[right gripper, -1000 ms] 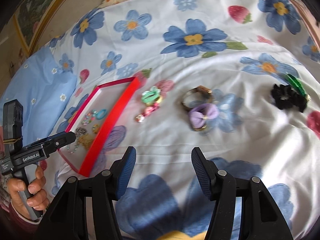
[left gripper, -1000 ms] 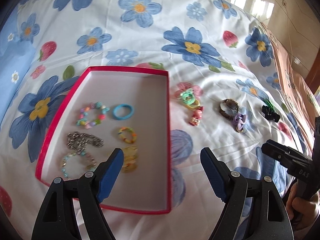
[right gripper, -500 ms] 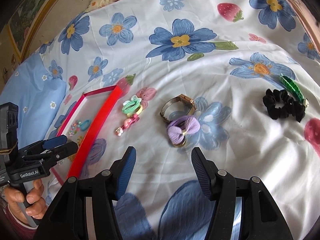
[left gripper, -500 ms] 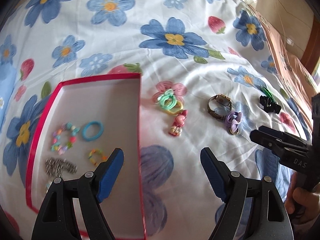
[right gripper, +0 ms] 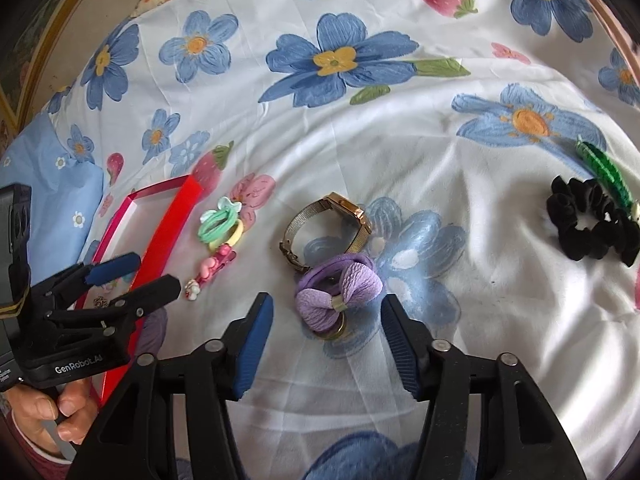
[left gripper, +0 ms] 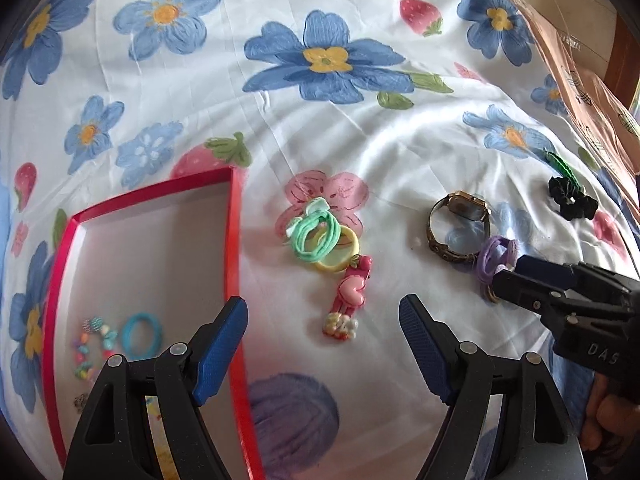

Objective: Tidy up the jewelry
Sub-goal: 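Move both tools back toward the remaining jewelry beside the box, then grasp the pink heart clip with the left tool while the right tool grasps the purple bow clip, then carry the heart clip and purple bow clip over the box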

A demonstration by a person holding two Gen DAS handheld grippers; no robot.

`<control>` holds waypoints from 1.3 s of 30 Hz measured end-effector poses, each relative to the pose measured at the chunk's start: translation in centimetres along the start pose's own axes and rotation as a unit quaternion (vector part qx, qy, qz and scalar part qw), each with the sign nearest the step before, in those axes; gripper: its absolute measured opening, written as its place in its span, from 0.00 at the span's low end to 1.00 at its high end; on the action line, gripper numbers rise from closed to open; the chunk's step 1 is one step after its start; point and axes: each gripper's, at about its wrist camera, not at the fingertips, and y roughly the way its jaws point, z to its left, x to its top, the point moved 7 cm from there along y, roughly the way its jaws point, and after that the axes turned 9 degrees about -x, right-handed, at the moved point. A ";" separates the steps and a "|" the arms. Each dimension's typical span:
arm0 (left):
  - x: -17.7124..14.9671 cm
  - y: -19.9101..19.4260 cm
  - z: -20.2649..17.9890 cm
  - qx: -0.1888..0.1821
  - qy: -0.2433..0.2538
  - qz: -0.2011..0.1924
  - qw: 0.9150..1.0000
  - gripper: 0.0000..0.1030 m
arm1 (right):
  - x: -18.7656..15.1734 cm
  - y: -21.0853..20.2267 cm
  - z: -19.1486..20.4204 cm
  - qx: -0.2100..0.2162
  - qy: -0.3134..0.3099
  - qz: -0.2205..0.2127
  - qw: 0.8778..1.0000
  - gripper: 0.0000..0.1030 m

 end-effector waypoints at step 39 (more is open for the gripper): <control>-5.3 -6.8 0.0 -0.087 -0.072 -0.039 0.993 0.17 | -1.8 -4.9 2.9 0.040 -0.018 -0.040 0.998 0.14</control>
